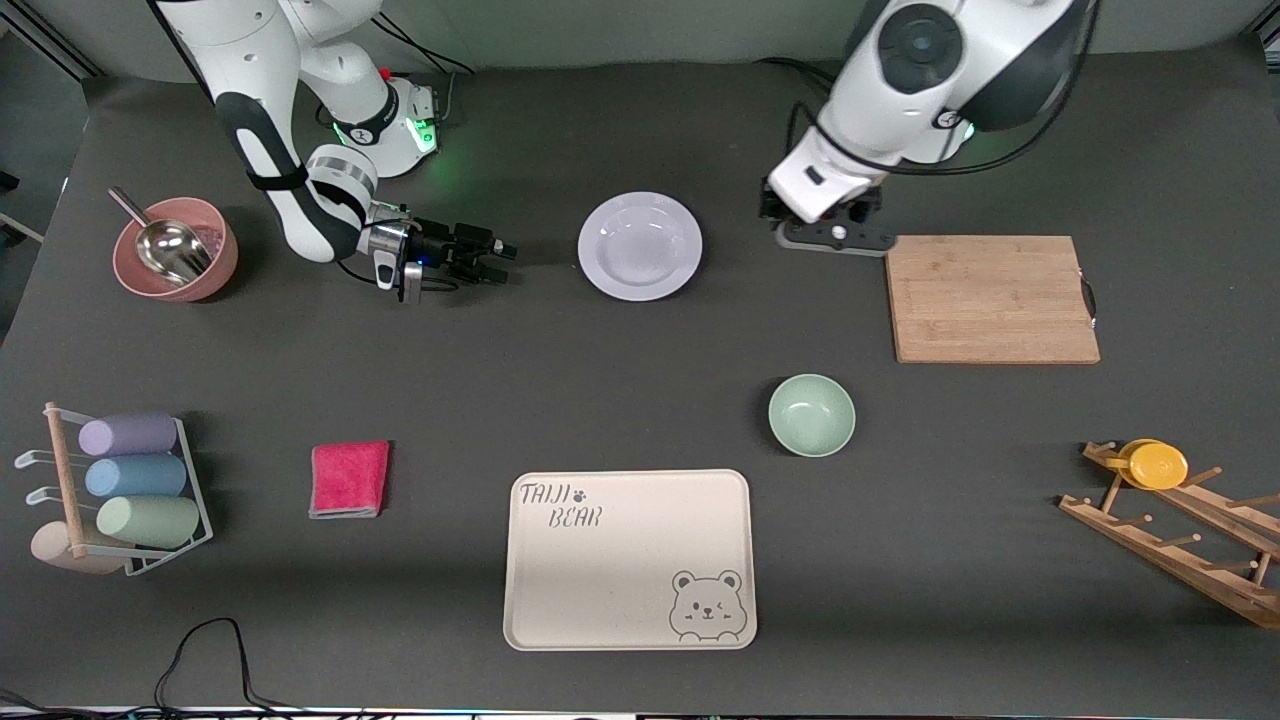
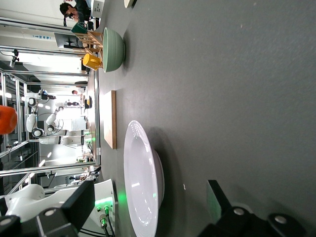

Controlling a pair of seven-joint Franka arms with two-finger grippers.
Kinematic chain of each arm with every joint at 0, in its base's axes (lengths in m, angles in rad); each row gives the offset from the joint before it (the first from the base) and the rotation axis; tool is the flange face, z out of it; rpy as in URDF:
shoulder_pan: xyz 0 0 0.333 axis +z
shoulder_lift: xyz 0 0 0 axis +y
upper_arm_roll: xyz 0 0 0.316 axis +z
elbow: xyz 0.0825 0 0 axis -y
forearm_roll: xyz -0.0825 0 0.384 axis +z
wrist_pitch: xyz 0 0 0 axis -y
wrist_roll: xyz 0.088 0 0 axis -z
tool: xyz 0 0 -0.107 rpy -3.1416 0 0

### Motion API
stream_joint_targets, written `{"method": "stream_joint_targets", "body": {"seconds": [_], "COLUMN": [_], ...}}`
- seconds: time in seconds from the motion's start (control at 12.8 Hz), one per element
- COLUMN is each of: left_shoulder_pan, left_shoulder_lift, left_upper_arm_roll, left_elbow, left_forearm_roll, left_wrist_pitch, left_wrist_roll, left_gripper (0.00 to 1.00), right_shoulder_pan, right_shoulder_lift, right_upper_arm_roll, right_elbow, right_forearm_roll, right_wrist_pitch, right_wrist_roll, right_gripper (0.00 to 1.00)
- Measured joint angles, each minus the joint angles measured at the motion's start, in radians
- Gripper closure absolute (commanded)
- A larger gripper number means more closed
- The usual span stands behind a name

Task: Place orange and plate with both arms
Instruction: 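Carry the orange onto the white plate with the left gripper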

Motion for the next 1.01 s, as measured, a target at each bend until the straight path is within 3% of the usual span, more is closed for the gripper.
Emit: {"method": "stream_joint_targets", "body": {"seconds": [0.31,0.7,0.78,1.01], "left_shoulder_pan": [-0.064,-0.240,-0.266,-0.319], "left_shoulder_lift": [0.109,0.289,0.333,0.458], "left_upper_arm_roll": [-0.099,-0.113,-0.113,-0.113], "left_elbow": [-0.001,-0.003,-0.003,0.000], "left_forearm_roll": [0.020,0.239,0.302,0.453], "left_wrist_pitch": [0.165,0.364,0.395,0.478], "left_wrist_roll": [-0.291,-0.711,-0.796,-1.010], "left_gripper": [1.00,1.00,1.00,1.00], "right_shoulder_pan": [0.000,0.001,0.001,0.001], "right_shoulder_lift": [0.018,0.029,0.032,0.038], "right_upper_arm_roll": [0.054,0.084,0.084,0.084], "right_elbow": [-0.001,0.000,0.000,0.000], "right_forearm_roll": [0.056,0.069,0.069,0.069], "right_wrist_pitch": [0.000,-0.009,-0.011,-0.012], "right_wrist_roll": [0.000,0.000,0.000,0.000], "right_gripper": [0.00,0.01,0.23,0.60]}}
